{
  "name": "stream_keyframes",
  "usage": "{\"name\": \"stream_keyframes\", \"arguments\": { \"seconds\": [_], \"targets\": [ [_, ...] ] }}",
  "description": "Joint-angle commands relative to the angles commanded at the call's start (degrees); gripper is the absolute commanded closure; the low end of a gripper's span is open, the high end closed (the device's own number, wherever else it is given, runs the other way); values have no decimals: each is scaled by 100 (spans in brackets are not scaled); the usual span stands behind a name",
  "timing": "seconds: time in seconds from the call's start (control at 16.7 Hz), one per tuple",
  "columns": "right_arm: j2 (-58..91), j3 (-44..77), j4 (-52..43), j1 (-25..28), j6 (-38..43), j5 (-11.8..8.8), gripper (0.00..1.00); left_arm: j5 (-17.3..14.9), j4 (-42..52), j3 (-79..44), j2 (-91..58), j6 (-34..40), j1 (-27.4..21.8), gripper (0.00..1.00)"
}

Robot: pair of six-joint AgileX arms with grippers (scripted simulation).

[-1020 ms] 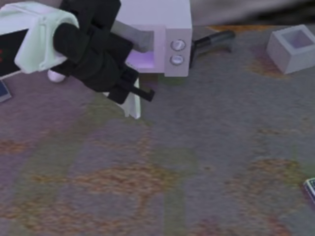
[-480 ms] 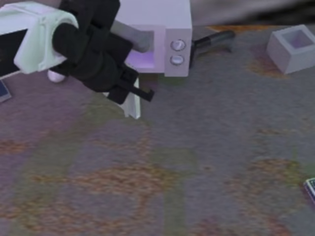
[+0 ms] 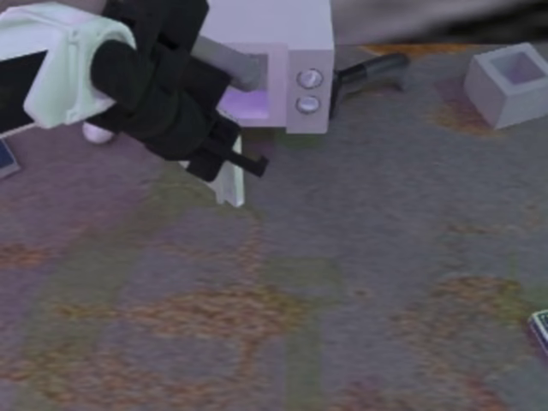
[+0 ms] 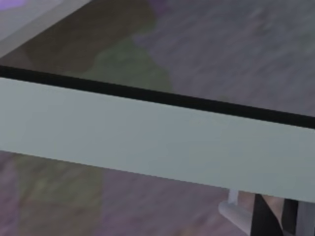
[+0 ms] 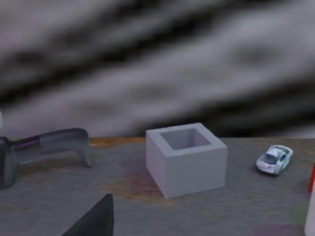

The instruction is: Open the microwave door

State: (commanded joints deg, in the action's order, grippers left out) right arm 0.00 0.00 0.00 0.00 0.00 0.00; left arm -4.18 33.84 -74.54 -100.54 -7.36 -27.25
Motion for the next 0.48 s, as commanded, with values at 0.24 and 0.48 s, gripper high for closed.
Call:
{"name": "stream_keyframes", "arguments": {
  "seconds": [0.24,0.48],
  "targets": [
    [0,0,0,0,0,0,0,-44,0,23,-9,0,-17,100],
    [0,0,0,0,0,0,0,-278,51,196,136,-466,168,100]
  ]
}}
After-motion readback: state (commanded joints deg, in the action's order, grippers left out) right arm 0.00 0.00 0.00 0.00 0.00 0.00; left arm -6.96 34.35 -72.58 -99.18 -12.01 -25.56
